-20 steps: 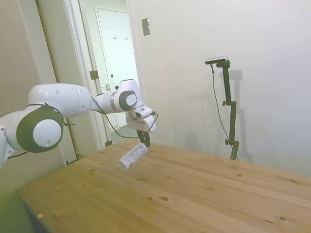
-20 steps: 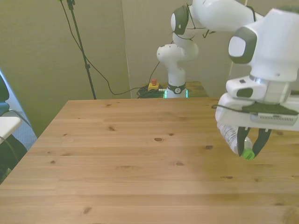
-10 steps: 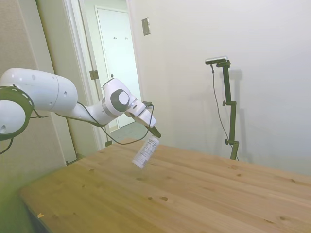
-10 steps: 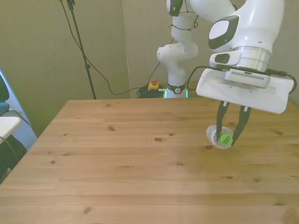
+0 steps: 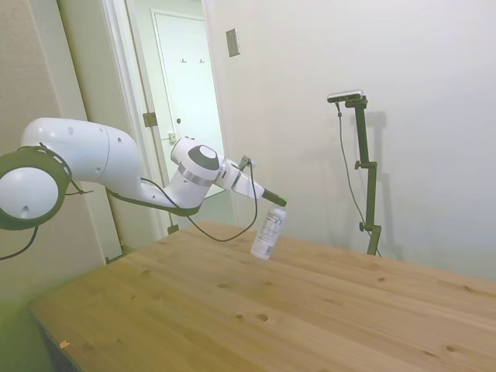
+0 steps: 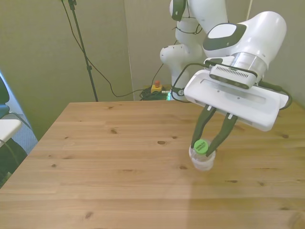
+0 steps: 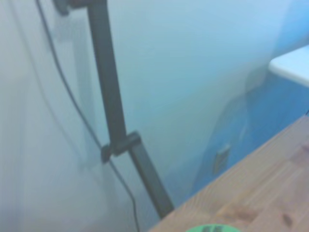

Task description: Stand the water bottle

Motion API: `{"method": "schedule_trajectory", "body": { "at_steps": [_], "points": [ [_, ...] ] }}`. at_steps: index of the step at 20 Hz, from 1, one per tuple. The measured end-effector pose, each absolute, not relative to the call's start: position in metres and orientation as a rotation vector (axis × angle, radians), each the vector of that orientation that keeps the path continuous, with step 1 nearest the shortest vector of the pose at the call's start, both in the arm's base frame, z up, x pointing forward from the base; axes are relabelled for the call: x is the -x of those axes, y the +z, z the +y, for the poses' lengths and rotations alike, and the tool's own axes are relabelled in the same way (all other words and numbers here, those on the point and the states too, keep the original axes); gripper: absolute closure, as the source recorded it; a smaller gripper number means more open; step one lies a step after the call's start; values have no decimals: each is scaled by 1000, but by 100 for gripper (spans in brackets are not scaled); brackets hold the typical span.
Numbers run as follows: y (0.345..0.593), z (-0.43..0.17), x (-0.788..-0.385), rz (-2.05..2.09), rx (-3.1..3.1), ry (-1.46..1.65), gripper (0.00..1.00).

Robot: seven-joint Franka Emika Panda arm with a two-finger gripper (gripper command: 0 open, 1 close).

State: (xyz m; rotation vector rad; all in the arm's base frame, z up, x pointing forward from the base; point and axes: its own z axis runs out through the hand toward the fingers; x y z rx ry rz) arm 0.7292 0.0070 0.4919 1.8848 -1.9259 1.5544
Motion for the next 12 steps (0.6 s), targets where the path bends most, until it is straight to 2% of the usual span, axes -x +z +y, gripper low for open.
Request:
{"method": "schedule_trajectory", "body": {
  "at_steps": [7,12],
  "points": [
    [486,-18,-759,-1876,-1475,1856,100],
    [453,-11,-780,-1803,-1351,1936,100]
  ]
}}
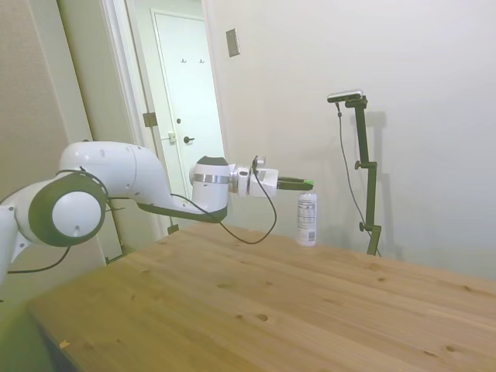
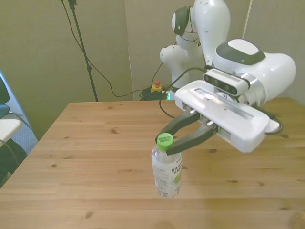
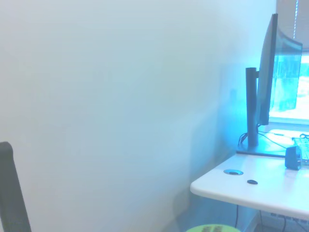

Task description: Stand the water bottle

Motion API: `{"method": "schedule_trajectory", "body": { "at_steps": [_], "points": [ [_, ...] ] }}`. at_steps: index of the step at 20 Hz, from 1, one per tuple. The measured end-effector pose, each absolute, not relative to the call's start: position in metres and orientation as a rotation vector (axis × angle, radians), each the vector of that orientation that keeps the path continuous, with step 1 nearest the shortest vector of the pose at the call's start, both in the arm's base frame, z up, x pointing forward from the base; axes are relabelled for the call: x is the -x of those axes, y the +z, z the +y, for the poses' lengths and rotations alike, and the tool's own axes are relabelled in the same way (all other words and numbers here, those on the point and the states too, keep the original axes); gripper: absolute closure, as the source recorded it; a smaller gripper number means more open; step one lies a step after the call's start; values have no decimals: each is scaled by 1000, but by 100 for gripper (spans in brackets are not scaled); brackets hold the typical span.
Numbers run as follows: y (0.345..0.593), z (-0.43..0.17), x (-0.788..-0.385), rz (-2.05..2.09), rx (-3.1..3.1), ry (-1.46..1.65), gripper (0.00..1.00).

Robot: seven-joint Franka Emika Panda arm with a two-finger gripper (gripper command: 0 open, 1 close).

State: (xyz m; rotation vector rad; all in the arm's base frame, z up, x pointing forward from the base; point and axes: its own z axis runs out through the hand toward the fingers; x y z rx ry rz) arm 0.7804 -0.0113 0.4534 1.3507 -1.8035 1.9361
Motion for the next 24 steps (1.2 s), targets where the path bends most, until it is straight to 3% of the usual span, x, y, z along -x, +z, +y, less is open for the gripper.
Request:
{"method": "schedule_trajectory", "body": {
  "at_steps": [14,15,24],
  "points": [
    [402,6,-802,-1760,-1344,1928,100],
    [399,7,-803,-1758,-1342,1925,0],
    [393,8,-801,-1755,-1313,1905,0]
  ]
}}
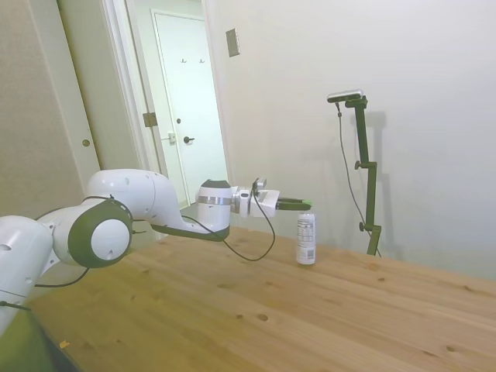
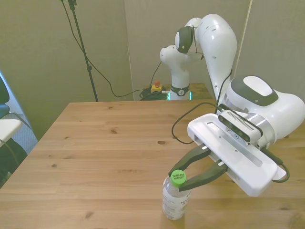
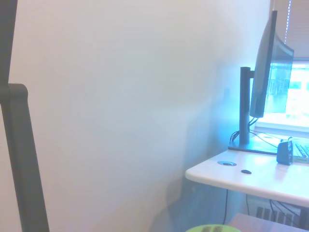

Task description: Stand the water bottle

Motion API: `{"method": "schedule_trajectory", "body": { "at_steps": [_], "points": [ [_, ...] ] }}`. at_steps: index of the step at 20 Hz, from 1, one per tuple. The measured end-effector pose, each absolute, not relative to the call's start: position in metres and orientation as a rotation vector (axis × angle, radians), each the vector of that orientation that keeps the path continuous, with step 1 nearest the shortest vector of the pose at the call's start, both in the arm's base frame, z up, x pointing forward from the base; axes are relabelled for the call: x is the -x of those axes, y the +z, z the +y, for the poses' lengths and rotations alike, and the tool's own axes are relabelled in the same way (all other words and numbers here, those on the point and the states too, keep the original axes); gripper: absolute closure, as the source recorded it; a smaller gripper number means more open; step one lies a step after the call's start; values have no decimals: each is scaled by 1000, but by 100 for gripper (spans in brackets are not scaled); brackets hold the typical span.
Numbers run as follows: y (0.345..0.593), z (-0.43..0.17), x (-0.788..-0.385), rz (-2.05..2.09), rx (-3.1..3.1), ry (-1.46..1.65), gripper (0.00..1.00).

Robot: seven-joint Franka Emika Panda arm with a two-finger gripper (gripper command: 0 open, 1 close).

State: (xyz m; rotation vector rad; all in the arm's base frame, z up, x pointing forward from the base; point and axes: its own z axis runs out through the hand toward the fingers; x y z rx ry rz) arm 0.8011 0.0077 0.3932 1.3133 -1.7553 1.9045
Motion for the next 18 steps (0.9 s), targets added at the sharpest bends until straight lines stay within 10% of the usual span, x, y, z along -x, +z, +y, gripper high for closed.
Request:
{"method": "schedule_trajectory", "body": {
  "at_steps": [18],
  "points": [
    [395,3,-801,-1757,-1297,1903,0]
  ]
}}
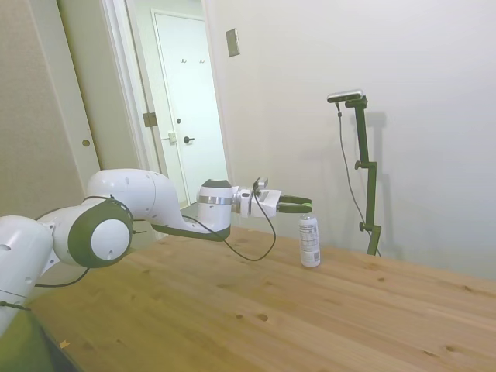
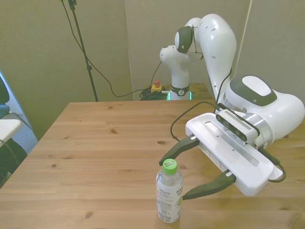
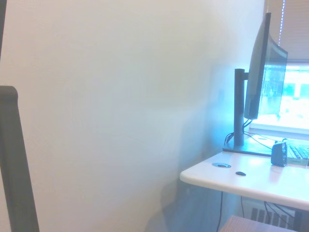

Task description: Stand the water bottle

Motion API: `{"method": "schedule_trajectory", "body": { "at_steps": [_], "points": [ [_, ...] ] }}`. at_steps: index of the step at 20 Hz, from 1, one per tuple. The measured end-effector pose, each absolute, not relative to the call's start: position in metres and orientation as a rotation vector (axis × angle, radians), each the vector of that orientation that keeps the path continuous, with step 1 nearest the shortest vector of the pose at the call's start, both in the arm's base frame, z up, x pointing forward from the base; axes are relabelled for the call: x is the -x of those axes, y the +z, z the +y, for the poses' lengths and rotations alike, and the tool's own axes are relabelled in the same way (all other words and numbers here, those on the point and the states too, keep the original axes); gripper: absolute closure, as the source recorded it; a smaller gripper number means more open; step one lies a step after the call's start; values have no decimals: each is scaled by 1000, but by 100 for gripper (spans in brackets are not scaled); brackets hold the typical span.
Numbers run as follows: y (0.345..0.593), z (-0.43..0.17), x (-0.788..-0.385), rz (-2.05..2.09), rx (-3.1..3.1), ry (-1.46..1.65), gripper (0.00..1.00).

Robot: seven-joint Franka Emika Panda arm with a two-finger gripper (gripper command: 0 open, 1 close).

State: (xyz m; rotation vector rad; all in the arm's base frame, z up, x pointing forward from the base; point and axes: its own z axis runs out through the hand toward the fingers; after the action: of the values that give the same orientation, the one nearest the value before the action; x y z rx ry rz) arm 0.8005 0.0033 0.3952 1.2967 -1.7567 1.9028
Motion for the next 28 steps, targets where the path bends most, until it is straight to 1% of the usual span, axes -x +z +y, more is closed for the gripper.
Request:
{"method": "schedule_trajectory", "body": {
  "at_steps": [4,7,9,11,13,15,22,25,28],
  "points": [
    [399,8,-798,-1766,-1309,1895,0],
    [405,22,-785,-1791,-1373,1855,0],
    [419,39,-771,-1839,-1460,1796,0],
    [443,57,-752,-1894,-1554,1720,0],
    [469,69,-730,-1933,-1648,1632,0],
    [486,75,-705,-1955,-1741,1525,0],
    [516,80,-609,-1916,-2062,1120,0],
    [529,68,-559,-1859,-2209,944,0],
    [531,46,-512,-1779,-2353,765,0]
  ]
}}
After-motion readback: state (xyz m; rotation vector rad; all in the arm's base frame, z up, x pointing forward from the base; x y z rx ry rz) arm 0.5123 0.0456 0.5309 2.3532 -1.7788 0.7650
